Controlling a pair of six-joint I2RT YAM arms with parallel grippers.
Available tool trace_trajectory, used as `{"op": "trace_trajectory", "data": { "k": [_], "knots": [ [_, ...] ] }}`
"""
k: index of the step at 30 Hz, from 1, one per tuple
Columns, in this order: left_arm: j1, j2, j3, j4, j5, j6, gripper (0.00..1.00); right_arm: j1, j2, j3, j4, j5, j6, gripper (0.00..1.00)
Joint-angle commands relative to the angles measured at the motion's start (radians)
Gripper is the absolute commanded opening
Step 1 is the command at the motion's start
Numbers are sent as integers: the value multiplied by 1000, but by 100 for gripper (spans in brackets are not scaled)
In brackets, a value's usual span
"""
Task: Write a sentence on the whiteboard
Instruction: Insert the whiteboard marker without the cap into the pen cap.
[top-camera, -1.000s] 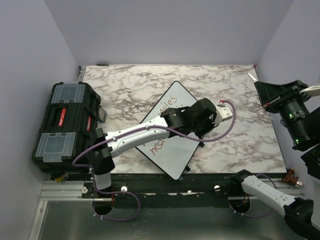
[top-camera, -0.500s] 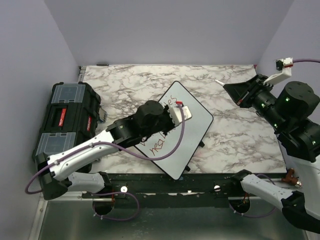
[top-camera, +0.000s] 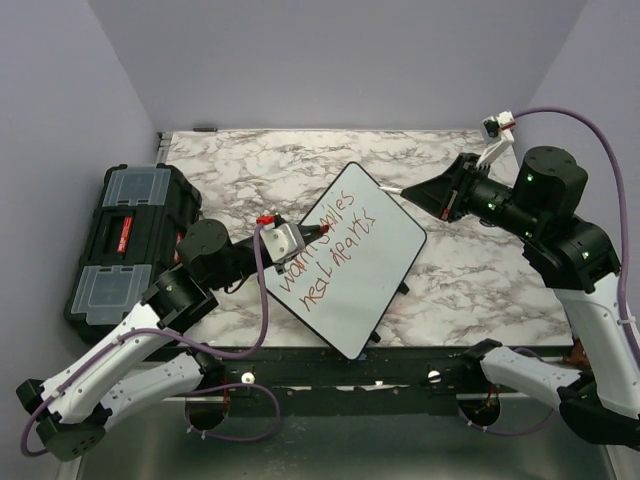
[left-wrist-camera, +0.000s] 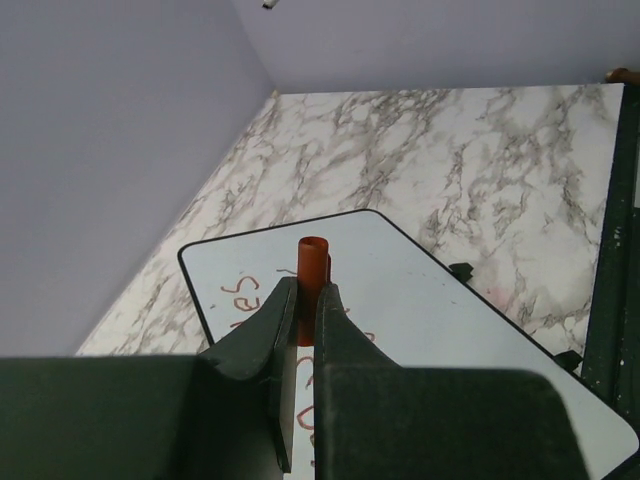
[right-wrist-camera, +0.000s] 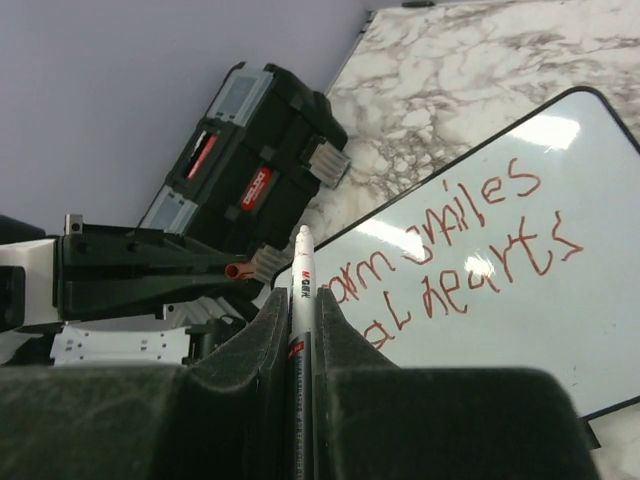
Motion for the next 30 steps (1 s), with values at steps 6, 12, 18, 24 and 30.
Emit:
{"op": "trace_trajectory", "data": {
  "k": [6,12,18,24,30],
  "knots": [
    [25,-27,-84,66,214,22,0,0,75,-36,28,-324,-36,1],
    [26,-13,-93,78,210,15,0,0,108,-64,33,-418,-42,1],
    [25,-3,-97,92,183,11,0,3,134,-81,17,-428,-50,1],
    [25,16,-96,102,167,-1,0,30,156,-78,1,-408,-66,1],
    [26,34,-91,102,158,-3,0,61,157,-115,13,-387,-74,1]
  ]
}}
